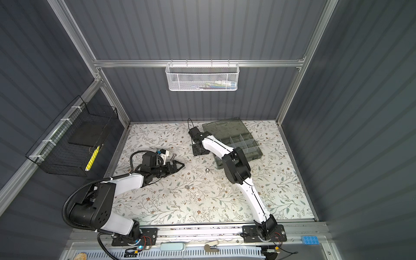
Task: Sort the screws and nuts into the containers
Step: 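Lower the right gripper onto a silver hex bolt and close it, then carry the silver bolt over the box with the right gripper while the left moves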
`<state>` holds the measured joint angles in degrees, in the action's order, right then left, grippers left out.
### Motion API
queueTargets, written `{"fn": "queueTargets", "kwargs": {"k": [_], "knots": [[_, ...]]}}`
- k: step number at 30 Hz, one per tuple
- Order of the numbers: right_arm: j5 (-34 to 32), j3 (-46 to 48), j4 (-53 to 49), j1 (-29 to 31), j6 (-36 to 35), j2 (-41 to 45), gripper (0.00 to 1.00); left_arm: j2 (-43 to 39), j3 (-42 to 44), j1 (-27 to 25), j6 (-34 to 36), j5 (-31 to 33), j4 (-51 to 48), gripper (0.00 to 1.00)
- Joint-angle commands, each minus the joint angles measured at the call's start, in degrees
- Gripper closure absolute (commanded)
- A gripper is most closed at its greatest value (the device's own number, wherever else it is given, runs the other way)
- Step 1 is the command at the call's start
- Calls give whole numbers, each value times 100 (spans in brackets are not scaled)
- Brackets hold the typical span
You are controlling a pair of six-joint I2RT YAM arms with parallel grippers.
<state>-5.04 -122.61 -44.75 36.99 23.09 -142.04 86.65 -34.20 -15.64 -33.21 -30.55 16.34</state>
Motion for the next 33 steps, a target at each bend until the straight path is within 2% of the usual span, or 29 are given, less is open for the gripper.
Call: {"fn": "queueTargets", "kwargs": {"k": [1, 12, 25, 30, 33], "knots": [[116, -41, -187, -25, 28, -27, 56, -102, 63, 43, 113, -49, -26, 0], [244, 185, 22, -34, 46, 337, 62, -60, 36, 43, 144, -61, -8, 0], [414, 1036, 457, -100, 67, 1477, 64, -256, 119, 35, 181, 1, 48, 0], [548, 1606, 722, -211, 44, 2117, 65, -590, 207, -80, 302, 314, -22, 0], [603, 1998, 864, -330, 31, 2505, 65, -631, 147, -357, 393, 594, -65, 0]]}}
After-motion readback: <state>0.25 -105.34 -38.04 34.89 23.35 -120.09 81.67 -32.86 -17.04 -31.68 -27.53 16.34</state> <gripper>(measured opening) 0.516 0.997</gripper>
